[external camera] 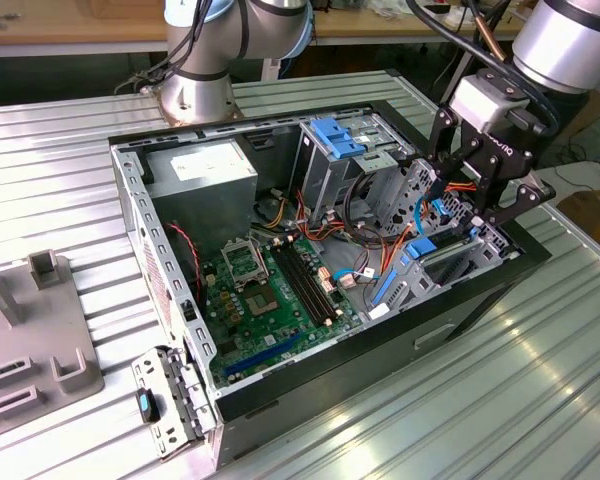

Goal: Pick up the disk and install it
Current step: 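Insert the first disk wire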

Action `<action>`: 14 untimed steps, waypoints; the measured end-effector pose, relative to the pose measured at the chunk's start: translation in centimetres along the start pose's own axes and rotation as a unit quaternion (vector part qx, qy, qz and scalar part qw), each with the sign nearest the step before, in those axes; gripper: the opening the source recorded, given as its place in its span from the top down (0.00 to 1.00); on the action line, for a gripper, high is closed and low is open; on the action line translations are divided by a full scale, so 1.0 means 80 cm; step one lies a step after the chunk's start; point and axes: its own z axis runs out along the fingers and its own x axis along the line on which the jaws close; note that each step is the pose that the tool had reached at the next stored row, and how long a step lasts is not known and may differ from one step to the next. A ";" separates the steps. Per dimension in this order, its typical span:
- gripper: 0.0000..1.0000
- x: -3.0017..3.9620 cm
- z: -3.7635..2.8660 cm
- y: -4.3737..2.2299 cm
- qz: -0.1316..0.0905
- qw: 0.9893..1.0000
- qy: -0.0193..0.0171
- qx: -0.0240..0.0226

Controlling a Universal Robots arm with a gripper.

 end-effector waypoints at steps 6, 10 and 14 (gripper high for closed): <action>0.42 -0.0009 0.0002 -0.0124 -0.002 1.000 0.000 0.000; 0.42 -0.0007 0.0003 -0.0283 -0.005 1.000 0.000 0.000; 0.42 -0.0007 0.0003 -0.0287 -0.006 1.000 0.000 0.000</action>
